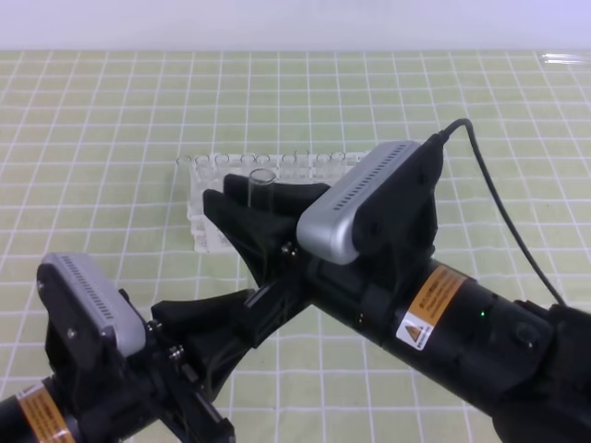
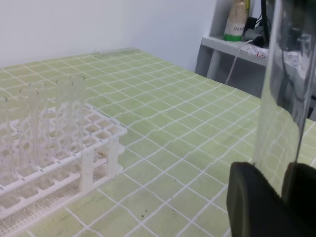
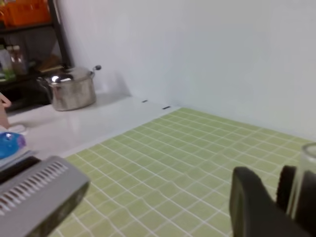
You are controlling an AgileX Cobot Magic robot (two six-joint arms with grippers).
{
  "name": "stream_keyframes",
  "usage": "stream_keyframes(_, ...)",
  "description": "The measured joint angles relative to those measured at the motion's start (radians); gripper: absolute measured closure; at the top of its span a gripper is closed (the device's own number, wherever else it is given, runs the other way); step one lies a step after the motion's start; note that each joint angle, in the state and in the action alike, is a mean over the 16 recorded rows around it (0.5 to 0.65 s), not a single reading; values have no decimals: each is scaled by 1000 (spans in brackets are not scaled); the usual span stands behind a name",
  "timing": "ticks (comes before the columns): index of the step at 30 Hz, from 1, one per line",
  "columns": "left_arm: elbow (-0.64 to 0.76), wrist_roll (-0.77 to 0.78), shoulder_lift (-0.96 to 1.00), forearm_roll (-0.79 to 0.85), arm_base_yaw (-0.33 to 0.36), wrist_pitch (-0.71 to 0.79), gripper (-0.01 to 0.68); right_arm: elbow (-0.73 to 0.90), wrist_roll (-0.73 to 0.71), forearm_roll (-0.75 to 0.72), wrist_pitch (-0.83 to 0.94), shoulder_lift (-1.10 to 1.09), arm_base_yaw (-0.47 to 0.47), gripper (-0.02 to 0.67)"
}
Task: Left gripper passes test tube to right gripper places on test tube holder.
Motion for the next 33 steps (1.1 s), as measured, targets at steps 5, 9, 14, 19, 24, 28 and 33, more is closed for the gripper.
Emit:
stream_keyframes(5, 0, 0, 0, 0, 0, -2, 651, 0, 5, -1, -4, 0, 1, 547)
stream_keyframes(9, 0, 0, 0, 0, 0, -5, 649, 0, 9, -2, -5, 0, 1, 560)
stream_keyframes(14, 0, 0, 0, 0, 0, -8, 623, 0, 9, -2, -3, 0, 1, 561)
stream_keyframes(19, 0, 0, 0, 0, 0, -13, 575, 0, 5, -2, 3, 0, 0, 561)
stream_keyframes(24, 0, 0, 0, 0, 0, -20, 489, 0, -1, 0, 16, 0, -2, 561)
stream_keyframes(28, 0, 0, 0, 0, 0, -23, 428, 0, -8, 2, 28, 0, -3, 561)
stream_keyframes(33, 0, 0, -2, 0, 0, -28, 378, 0, -35, 19, 50, -6, -6, 561)
